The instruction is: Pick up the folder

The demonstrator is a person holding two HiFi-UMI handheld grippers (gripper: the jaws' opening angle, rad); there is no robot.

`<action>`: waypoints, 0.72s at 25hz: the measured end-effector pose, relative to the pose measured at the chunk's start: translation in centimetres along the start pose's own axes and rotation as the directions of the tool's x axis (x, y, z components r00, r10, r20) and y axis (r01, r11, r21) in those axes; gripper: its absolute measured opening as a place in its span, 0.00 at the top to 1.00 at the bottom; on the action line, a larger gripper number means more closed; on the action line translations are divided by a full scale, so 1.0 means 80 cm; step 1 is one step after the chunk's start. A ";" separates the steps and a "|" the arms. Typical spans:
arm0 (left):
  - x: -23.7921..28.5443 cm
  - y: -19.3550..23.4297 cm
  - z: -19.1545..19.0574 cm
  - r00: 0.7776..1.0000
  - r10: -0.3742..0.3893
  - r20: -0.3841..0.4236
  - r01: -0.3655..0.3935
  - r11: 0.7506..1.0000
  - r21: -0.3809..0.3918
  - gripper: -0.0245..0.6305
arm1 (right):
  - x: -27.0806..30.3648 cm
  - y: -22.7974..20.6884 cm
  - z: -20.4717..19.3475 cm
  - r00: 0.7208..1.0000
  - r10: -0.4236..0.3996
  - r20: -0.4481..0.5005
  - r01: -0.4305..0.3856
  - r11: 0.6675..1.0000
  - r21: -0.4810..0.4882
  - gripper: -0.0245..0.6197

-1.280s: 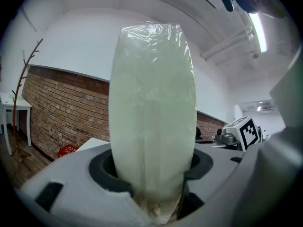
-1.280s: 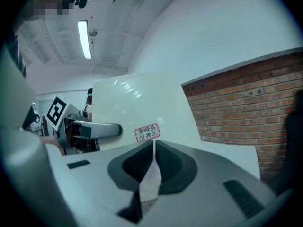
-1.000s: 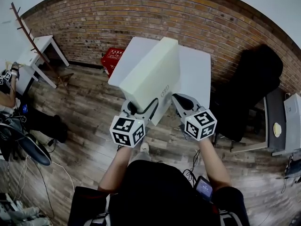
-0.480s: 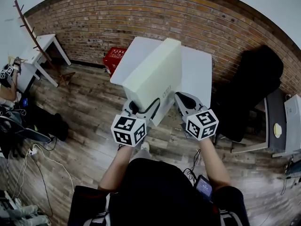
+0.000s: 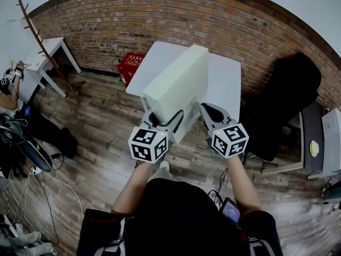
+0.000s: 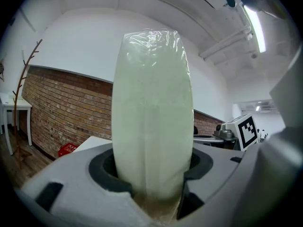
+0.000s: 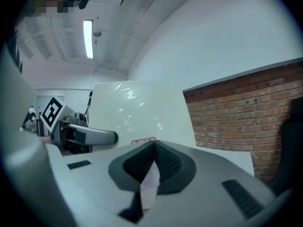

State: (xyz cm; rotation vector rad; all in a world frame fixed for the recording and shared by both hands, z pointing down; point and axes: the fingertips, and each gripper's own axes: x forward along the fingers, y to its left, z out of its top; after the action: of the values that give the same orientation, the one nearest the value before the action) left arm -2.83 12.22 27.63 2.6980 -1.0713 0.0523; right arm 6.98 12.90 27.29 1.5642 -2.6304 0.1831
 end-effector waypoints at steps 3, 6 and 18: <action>0.001 0.004 -0.003 1.000 0.002 -0.013 -0.002 1.000 -0.006 0.53 | 0.003 0.001 -0.002 1.000 -0.002 -0.003 0.002 1.000 0.004 0.92; 0.006 0.004 -0.003 1.000 0.005 -0.017 -0.005 1.000 -0.003 0.53 | 0.005 -0.006 -0.003 1.000 -0.008 -0.007 0.008 1.000 0.007 0.92; 0.015 -0.005 -0.002 1.000 -0.010 -0.029 0.011 1.000 0.029 0.53 | -0.004 -0.011 0.002 1.000 -0.018 0.011 0.018 0.999 0.028 0.92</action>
State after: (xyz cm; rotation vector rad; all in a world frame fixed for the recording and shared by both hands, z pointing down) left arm -1.67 11.68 27.84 2.7200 -1.0557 0.1055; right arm 7.87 12.71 27.15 1.6013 -2.6326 0.2107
